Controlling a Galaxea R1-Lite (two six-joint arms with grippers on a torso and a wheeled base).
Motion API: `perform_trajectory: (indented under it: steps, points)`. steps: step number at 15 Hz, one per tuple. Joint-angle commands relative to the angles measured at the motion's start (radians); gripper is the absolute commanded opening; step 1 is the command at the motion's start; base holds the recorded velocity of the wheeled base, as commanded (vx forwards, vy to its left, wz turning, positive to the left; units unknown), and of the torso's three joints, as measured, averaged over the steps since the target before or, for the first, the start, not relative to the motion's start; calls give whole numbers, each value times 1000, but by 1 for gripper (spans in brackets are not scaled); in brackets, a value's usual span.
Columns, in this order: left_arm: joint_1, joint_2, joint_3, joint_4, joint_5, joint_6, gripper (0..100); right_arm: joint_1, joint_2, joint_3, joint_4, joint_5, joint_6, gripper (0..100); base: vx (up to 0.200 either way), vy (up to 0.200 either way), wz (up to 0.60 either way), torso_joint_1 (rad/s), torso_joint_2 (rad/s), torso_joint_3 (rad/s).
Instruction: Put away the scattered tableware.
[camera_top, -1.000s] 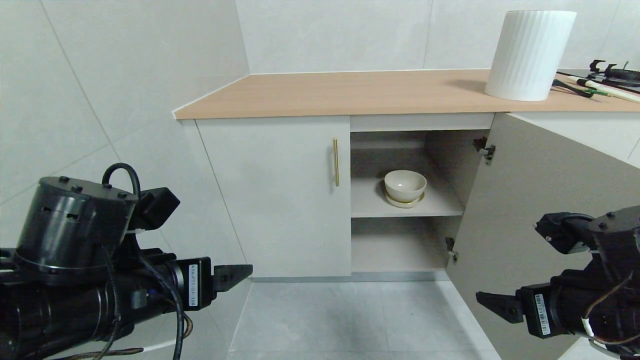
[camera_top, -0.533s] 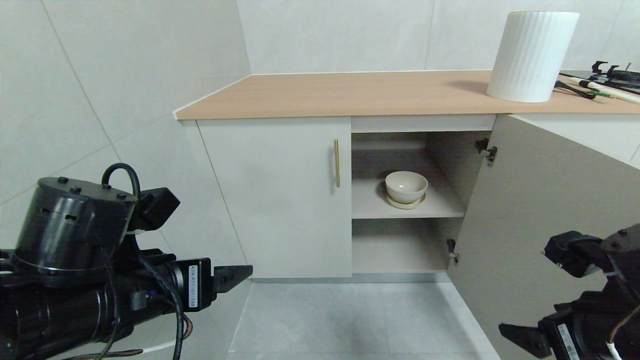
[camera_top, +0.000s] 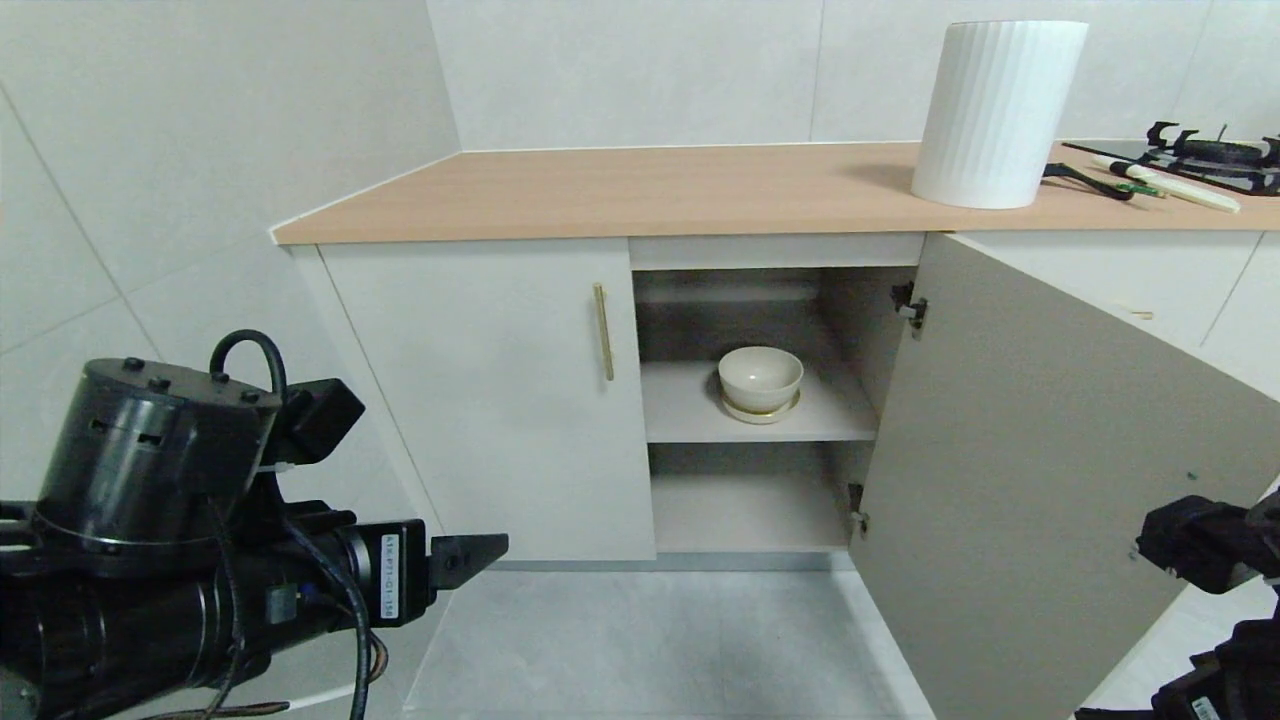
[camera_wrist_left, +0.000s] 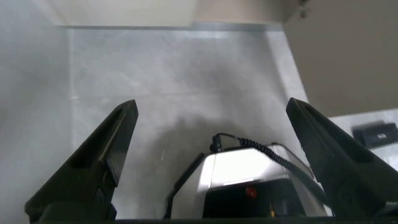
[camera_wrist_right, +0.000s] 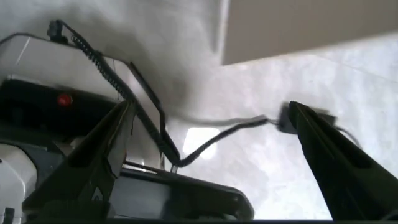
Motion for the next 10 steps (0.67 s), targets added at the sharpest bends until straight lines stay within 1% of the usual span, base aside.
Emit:
perform_trajectory:
  steps: [1, 3, 5, 7, 8, 9, 10]
  points:
    - [0, 2, 0, 0, 1, -1, 100, -15, -27, -24, 72, -6, -20, 100, 0, -200, 0, 2, 7, -2]
    - [0, 2, 0, 0, -1, -1, 100, -54, -58, -24, 118, -35, -66, 100, 0, -200, 0, 2, 10, -2]
    - [0, 2, 2, 0, -1, -1, 100, -149, -70, -43, 131, -60, -97, 100, 0, 0, 0, 0, 0, 0]
    - [0, 2, 2, 0, -1, -1, 100, -278, -73, -70, 129, -61, -147, 100, 0, 0, 0, 0, 0, 0]
    - [0, 2, 2, 0, -1, -1, 100, -307, -72, -75, 126, -61, -158, 100, 0, 0, 0, 0, 0, 0]
    - [0, 2, 2, 0, -1, -1, 100, -403, -64, -89, 118, -63, -193, 100, 0, 0, 0, 0, 0, 0]
    - [0, 3, 2, 0, -2, -1, 100, -457, -58, -104, 111, -63, -210, 100, 0, 0, 0, 0, 0, 0]
